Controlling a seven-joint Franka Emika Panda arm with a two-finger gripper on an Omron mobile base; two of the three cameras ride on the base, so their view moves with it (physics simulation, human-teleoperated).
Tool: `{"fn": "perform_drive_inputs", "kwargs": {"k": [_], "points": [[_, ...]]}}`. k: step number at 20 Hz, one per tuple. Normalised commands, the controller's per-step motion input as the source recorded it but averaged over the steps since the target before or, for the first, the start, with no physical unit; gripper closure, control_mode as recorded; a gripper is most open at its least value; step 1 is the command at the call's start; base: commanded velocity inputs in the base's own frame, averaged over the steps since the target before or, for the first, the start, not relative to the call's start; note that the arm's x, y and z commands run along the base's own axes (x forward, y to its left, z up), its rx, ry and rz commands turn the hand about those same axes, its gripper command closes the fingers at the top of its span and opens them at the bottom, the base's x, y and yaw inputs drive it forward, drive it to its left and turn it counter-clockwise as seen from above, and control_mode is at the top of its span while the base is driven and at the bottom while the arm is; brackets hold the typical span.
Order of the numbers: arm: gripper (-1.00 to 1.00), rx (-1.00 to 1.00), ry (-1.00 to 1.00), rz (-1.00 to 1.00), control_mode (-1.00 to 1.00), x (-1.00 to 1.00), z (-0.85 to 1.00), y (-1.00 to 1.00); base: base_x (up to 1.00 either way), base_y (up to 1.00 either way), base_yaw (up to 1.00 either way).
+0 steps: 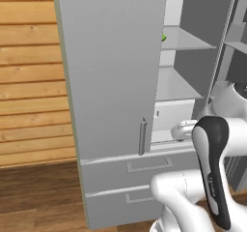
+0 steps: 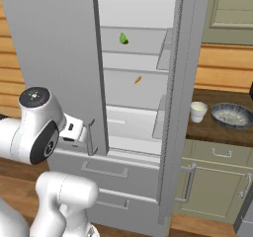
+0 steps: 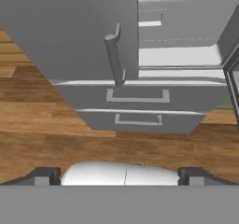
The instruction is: Grab a lemon wedge from the fridge and one ice cube from the ice bowl, and put them in the glass of lemonade.
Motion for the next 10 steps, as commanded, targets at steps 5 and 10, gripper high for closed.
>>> {"fn": "perform_drive_inputs", "kwargs": {"k": [5,10], "points": [[-1.0,0.0,0.0,-0.12,-1.0,0.0,-0.21,-0.43,0.0,0.0,0.0],[-1.0,-0.02,0.0,-0.04,-1.0,0.0,-0.08,0.03,0.0,0.0,0.0]]}}
